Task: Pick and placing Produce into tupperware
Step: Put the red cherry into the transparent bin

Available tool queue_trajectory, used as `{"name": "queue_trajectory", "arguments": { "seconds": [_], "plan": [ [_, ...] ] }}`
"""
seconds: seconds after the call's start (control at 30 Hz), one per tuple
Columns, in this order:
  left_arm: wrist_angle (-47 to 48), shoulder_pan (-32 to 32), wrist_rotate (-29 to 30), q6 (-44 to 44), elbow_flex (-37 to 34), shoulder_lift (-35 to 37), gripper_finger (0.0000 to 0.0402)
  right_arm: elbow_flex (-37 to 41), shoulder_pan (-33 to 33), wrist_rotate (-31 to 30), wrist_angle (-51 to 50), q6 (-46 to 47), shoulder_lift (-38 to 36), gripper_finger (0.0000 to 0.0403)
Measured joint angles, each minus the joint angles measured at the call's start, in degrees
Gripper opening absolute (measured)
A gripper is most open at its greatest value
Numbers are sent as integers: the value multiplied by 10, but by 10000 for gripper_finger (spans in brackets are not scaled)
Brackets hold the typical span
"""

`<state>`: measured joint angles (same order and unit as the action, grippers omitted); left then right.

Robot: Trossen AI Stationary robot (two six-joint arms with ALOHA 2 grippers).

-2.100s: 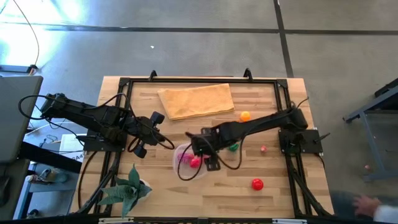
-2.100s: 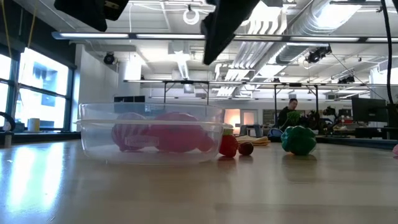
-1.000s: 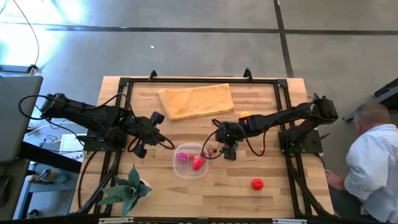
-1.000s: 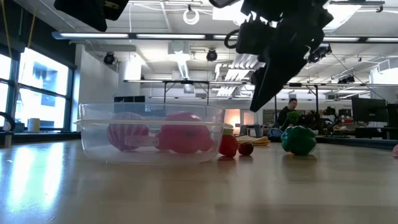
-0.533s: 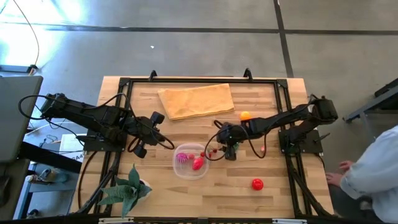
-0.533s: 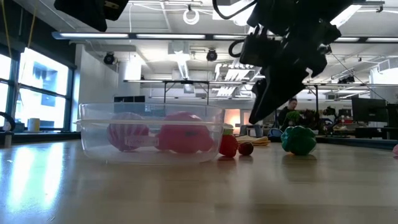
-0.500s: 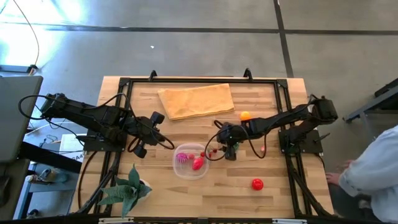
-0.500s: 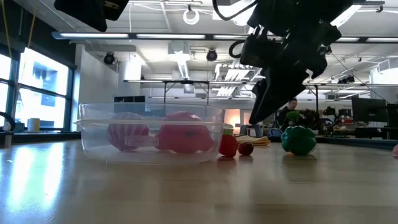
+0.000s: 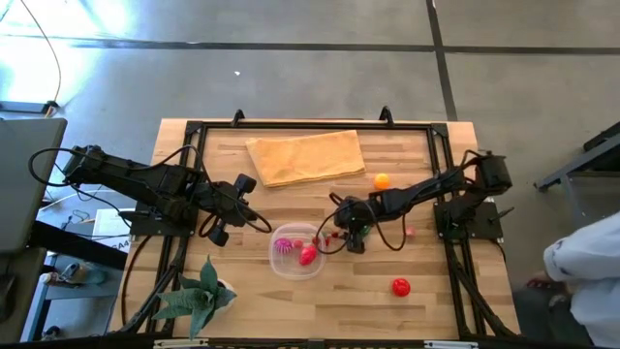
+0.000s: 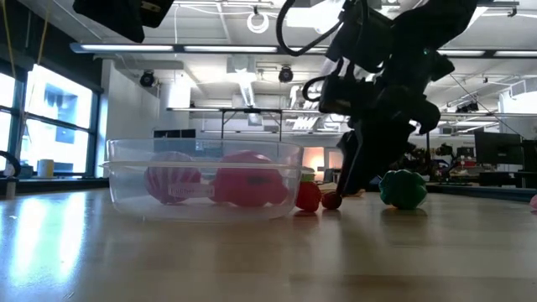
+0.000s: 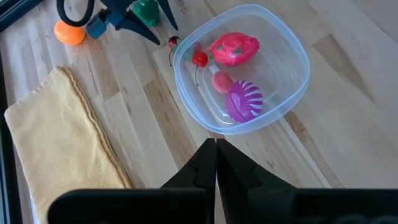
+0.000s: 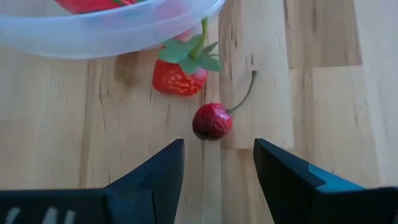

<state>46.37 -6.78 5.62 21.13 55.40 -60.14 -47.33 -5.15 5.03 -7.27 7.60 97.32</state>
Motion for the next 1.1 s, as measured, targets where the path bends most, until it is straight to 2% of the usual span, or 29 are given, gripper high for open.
{"name": "queue_trajectory", "arguments": {
  "seconds": [0.77, 1.1],
  "plan": [
    [0, 0, 0, 0, 0, 0, 3, -8, 0, 5, 52, 25, 48, 182],
    [0, 0, 0, 0, 0, 0, 3, -8, 0, 1, 48, 24, 49, 154]
  ]
}}
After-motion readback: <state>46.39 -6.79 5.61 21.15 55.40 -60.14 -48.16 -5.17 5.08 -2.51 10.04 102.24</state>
